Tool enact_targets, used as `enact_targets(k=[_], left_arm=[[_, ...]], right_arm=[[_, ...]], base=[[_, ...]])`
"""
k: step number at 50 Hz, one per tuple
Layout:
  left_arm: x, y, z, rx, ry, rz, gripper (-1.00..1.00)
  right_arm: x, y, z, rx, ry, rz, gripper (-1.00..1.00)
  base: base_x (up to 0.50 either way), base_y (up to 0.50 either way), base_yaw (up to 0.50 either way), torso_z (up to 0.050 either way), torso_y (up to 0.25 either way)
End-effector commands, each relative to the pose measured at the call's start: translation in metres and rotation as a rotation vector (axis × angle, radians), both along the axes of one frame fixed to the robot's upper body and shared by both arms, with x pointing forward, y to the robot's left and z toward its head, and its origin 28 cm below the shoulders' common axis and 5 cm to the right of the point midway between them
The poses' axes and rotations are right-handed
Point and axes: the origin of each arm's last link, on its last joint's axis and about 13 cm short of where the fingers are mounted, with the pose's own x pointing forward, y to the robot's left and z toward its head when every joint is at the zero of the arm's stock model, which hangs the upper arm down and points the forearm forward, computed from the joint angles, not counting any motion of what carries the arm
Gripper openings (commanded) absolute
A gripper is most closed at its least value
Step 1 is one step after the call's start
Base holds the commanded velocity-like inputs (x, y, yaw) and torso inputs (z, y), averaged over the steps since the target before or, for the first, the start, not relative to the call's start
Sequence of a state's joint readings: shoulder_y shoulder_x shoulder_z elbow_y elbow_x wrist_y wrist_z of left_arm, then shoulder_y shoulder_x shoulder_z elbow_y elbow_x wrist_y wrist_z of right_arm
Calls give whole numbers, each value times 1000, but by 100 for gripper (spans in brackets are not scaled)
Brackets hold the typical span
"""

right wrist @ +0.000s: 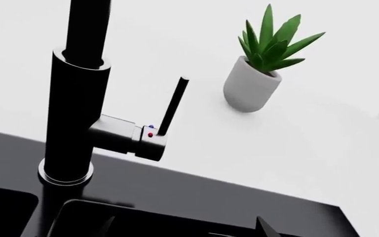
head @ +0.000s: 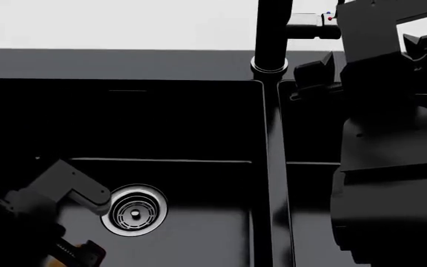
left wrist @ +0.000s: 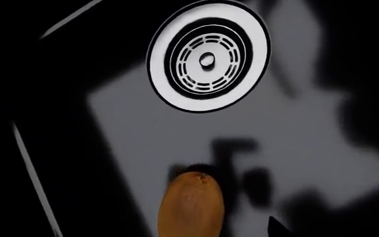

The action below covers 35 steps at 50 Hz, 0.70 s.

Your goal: Pick the kiwi from the sink and place it on the plate located on the counter

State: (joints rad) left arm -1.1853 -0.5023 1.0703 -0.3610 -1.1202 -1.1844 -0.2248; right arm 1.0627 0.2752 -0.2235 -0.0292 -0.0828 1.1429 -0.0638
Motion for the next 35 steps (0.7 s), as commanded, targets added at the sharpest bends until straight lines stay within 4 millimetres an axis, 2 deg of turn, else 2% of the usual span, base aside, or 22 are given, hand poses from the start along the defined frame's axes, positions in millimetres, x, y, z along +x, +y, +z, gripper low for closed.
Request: enact_targets(k=[1,35], left_arm=[[6,-3,-10,-31,-24,-8,100],[14,-1,-36,-14,19,16,100]], right_arm=[[7,0,-2,1,9,12,100],[9,1,-7,13,21,21,100]], base=[[0,0,0,0,0],[0,0,0,0,0]])
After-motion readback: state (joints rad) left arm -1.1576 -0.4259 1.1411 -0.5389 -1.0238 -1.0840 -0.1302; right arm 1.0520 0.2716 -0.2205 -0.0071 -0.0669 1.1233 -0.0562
